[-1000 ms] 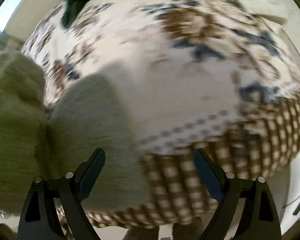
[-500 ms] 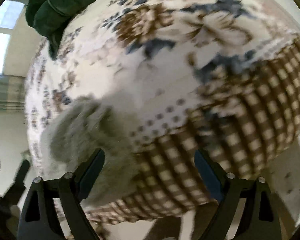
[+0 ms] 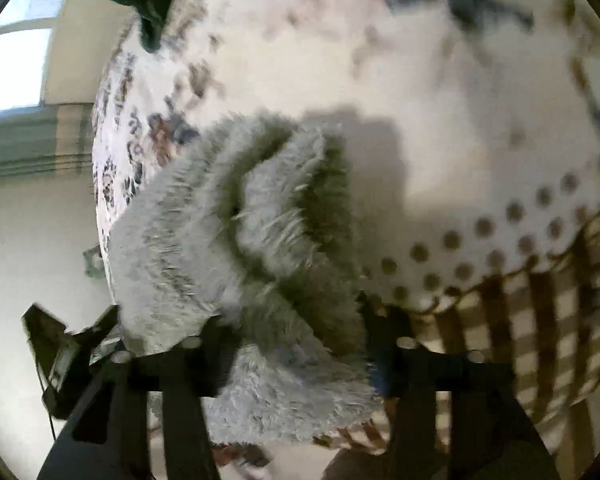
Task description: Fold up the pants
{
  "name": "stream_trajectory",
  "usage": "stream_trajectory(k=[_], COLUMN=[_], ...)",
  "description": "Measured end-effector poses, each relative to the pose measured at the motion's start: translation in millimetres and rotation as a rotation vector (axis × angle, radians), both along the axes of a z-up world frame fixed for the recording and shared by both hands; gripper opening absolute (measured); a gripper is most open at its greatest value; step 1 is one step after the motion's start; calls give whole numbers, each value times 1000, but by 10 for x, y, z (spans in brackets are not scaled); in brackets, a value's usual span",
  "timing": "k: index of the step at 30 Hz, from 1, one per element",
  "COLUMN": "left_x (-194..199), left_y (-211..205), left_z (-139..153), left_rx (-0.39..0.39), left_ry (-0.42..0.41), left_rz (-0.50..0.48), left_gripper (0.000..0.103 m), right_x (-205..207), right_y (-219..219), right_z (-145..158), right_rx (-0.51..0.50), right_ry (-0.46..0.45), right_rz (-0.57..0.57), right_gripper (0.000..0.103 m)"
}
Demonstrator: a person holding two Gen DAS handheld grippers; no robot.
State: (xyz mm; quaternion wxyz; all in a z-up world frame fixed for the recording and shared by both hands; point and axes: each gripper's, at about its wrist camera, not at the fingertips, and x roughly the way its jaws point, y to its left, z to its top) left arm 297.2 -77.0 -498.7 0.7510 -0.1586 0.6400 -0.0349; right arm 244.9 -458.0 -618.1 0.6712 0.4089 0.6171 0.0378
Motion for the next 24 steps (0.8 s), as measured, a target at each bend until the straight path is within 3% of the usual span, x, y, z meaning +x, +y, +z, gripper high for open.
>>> stream_trajectory(k=[1,4,6,9,15,17,18,20,21,24], left_x=[-17,-102,-117,-132,-121,-119,-111,-109,-115,-133], left_y=[7,8,8,0,49,79,95,127,129,124], left_z=[-50,-227,-304,-314,-309,-339,-357,-385,-386,-243], left_rx=[-7,-63,-95,-83,-77,-79,-79,-89,-93,-94], left_ry=[9,36,47,47,30,27,27,36,44,45], left_rz=[3,11,22,37,12,12,14,24,23,8], left_gripper=[92,95,95,95,95,95,95,95,95,95], right_x=[-15,-38,23,17,-361,-452,-509,-551,-586,-515], right_y=[-38,-198,-195,-190,-226,-112,-23,46,67,52], right_z=[108,371,276,-59,124,-57,-211,-451,-515,-273], right_rx=[-7,-92,-197,-89,74,97,19,-54,-45,-80], right_ry=[-33,-97,-32,131,36,79,155,282,308,249], right_rz=[-22,-74,-32,-32,-156,-120,-87,-26,-30,-25], right_gripper=[29,28,29,54,74,72,60,57,57,59])
